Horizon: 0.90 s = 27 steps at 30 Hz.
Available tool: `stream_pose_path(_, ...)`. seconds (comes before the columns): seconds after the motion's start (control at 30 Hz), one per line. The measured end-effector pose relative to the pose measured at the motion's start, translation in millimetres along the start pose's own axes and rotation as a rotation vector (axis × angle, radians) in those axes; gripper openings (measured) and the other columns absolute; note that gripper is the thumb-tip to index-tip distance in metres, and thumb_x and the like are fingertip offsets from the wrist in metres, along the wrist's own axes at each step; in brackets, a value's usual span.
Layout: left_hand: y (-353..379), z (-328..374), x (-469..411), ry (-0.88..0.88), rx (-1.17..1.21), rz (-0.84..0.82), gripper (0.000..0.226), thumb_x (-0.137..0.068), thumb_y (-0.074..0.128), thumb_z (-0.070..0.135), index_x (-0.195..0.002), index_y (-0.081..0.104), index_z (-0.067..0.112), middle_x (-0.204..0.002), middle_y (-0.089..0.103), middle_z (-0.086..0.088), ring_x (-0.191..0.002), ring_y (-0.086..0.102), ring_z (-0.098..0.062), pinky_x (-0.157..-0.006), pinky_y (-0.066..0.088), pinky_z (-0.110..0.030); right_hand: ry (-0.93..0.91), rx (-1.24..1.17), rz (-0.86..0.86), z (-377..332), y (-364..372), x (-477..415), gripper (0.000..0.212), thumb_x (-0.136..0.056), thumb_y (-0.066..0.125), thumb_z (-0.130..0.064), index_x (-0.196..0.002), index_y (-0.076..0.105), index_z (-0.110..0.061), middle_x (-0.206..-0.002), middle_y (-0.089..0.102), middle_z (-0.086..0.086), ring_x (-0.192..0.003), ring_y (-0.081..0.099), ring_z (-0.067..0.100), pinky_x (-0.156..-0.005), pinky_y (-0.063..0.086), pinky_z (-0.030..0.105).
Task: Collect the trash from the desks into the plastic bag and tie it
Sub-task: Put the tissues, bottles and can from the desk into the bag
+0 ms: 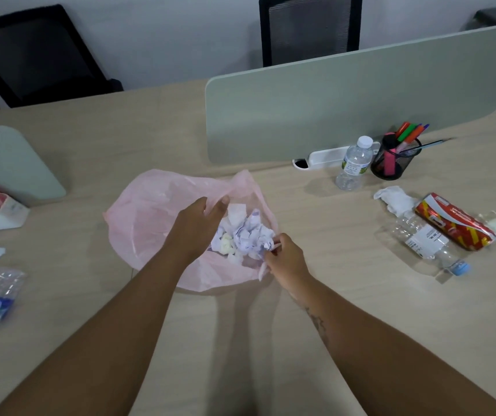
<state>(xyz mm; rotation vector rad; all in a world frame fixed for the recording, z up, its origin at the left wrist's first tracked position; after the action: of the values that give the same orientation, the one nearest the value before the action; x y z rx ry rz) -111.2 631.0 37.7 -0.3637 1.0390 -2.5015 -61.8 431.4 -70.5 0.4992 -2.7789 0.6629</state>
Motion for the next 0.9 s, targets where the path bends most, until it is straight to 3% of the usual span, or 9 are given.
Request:
stream_pose_path(0.13, -3, -3, -1, 0.005, 0.015, -0.005, 0.076, -0.082, 0.031, 0.082, -0.093, 0.058, 0.012, -0.090, 0.065, -0.006, -0.084, 0.060, -0.022, -0.071, 0.045, -0.030, -0.131, -0.021, -0.059, -37, 10, -10, 0.014, -0.087, 0.061, -0.017, -0.101, 0.059, -0.020, -0.075, 0.056, -0.010, -0.065, 0.054, 0.003, -0.055, 0.040, 0.009)
stream_pose_path(0.23, -5, 0, -1, 0.024, 0.015, -0.011, 0.071, -0.084, 0.031, 0.079, -0.090, 0.058, 0.014, -0.088, 0.064, -0.005, -0.084, 0.060, -0.022, -0.071, 0.045, -0.031, -0.167, -0.028, -0.164, -58, 28, -10, 0.021, -0.090, 0.055, -0.016, -0.109, 0.059, -0.022, -0.078, 0.056, -0.009, -0.066, 0.054, 0.005, -0.056, 0.040, 0.009)
stream_pose_path(0.3, -7, 0, -1, 0.026, 0.026, -0.016, 0.068, -0.083, 0.031, 0.080, -0.091, 0.059, 0.018, -0.088, 0.065, -0.002, -0.084, 0.060, -0.019, -0.069, 0.045, -0.029, -0.197, 0.038, -0.263, -65, 37, -7, 0.031, -0.092, 0.052, -0.013, -0.120, 0.058, -0.024, -0.091, 0.061, -0.006, -0.076, 0.059, 0.011, -0.066, 0.046, 0.015)
stream_pose_path(0.4, -10, 2, -1, 0.040, 0.037, -0.015, 0.062, -0.081, 0.031, 0.082, -0.088, 0.060, 0.028, -0.086, 0.065, 0.007, -0.081, 0.060, -0.009, -0.064, 0.040, -0.025, -0.263, 0.272, -0.332, -58, 38, -4, 0.050, -0.093, 0.052, -0.008, -0.140, 0.046, -0.025, -0.129, 0.056, 0.003, -0.110, 0.057, 0.021, -0.096, 0.046, 0.031)
stream_pose_path(0.5, -7, 2, -2, 0.055, 0.043, -0.008, 0.063, -0.083, 0.031, 0.080, -0.092, 0.061, 0.025, -0.087, 0.065, 0.007, -0.082, 0.059, -0.006, -0.063, 0.038, -0.022, -0.250, 0.477, -0.157, -39, 8, -8, 0.052, -0.092, 0.052, -0.021, -0.142, 0.042, -0.029, -0.133, 0.051, 0.005, -0.120, 0.046, 0.029, -0.099, 0.041, 0.039)
stream_pose_path(0.67, 17, 13, -12, 0.064, 0.110, -0.046, 0.082, -0.080, 0.027, 0.085, -0.100, 0.063, 0.013, -0.093, 0.067, -0.001, -0.086, 0.061, -0.014, -0.067, 0.042, -0.021, -0.164, 0.775, 0.140, 6, -77, -19, 0.060, -0.084, 0.057, -0.045, -0.141, 0.039, -0.035, -0.137, 0.043, 0.000, -0.124, 0.036, 0.027, -0.099, 0.035, 0.039)
stream_pose_path(0.8, 44, 36, -19, 0.091, 0.130, -0.094, 0.090, -0.074, 0.027, 0.089, -0.091, 0.060, 0.007, -0.086, 0.066, -0.008, -0.081, 0.062, -0.020, -0.068, 0.044, -0.026, -0.004, 0.981, 0.334, 51, -156, -16, 0.072, -0.083, 0.058, -0.051, -0.147, 0.026, -0.038, -0.153, 0.026, 0.005, -0.140, 0.020, 0.035, -0.112, 0.020, 0.048)
stream_pose_path(0.9, 59, 48, -23, 0.108, 0.124, -0.128, 0.085, -0.073, 0.027, 0.090, -0.086, 0.061, 0.013, -0.082, 0.066, -0.004, -0.077, 0.061, -0.016, -0.065, 0.045, -0.026, 0.134, 1.012, 0.496, 79, -209, -7, 0.077, -0.082, 0.062, -0.046, -0.148, 0.026, -0.032, -0.154, 0.025, 0.014, -0.140, 0.021, 0.042, -0.112, 0.021, 0.054)
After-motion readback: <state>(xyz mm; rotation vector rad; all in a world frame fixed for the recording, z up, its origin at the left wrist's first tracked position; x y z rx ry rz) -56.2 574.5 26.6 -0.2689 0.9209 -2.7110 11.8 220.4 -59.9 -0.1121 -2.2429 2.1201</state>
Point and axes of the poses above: each hand's wrist, its own x-axis away from the middle knuckle, its own y-axis out of the palm, z = x × y, the point moved 6 cm from there along -x, towards the middle knuckle
